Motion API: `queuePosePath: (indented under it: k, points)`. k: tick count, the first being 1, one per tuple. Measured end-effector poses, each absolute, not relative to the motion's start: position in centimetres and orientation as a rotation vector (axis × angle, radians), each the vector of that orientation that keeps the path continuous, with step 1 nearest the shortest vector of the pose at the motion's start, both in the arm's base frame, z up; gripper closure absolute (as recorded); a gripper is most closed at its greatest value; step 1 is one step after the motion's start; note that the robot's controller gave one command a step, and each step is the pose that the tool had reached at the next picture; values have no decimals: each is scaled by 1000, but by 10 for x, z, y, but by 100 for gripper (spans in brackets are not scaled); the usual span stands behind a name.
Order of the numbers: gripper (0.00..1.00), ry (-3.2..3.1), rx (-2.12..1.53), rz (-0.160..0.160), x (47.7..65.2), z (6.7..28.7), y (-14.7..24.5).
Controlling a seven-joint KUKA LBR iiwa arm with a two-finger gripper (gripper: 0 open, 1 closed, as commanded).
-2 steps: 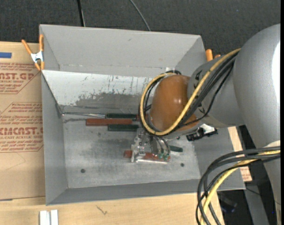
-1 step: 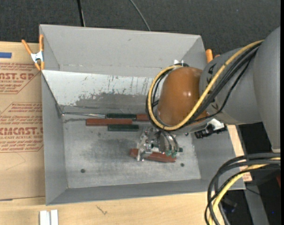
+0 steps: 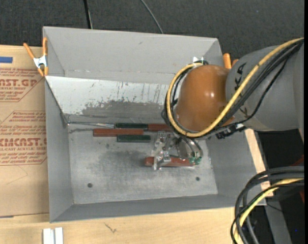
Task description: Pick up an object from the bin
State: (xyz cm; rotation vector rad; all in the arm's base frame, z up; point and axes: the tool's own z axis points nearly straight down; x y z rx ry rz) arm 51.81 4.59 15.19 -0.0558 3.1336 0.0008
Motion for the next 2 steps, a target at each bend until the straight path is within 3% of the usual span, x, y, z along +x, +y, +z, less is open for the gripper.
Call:
queuePosePath:
  k: [1, 2]
  points:
    - [100, 3139, -242, 1, 522, 190, 39]
    - [100, 3136, -155, 2, 525, 232, 33]
